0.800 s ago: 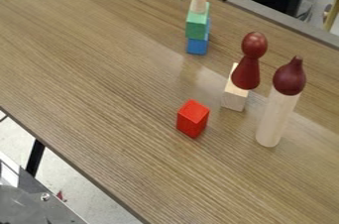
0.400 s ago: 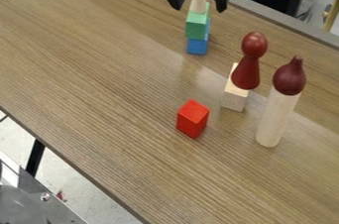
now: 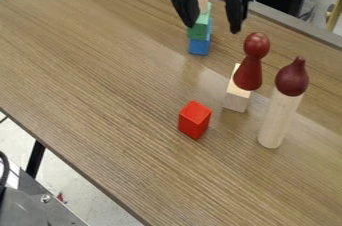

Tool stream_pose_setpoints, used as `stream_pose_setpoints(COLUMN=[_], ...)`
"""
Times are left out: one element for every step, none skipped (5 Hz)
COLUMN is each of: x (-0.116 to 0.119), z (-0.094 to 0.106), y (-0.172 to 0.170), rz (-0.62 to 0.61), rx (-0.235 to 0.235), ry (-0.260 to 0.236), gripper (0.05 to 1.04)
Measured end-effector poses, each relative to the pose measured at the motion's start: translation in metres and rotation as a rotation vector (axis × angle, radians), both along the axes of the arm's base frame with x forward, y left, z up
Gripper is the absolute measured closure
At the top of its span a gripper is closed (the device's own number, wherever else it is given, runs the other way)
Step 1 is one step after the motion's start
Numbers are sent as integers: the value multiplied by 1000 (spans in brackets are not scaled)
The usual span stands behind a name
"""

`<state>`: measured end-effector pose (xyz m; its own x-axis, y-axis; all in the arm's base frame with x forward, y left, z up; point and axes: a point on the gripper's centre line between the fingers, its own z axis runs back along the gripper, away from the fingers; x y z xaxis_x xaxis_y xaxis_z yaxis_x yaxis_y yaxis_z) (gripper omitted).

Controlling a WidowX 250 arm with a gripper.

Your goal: Put the pawn on top of the red cube

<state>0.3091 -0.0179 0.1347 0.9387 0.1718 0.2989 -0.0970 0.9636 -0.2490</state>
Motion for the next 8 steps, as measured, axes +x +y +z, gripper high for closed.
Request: stream_pose_setpoints(x=[0, 2, 8, 12, 17, 19, 19, 21], z=[-1, -6, -7, -18, -24, -30, -35, -41], y=[-12, -24, -29, -28, -31, -33, -37, -36], rz=[-11, -28, -35, -26, -45, -45, -47, -43], rx=[-12, -11, -3, 5, 39, 45, 43, 49], ry=[2, 8, -4, 15, -2, 7, 13, 23], gripper=[84, 84, 84, 84, 84, 84, 84, 84])
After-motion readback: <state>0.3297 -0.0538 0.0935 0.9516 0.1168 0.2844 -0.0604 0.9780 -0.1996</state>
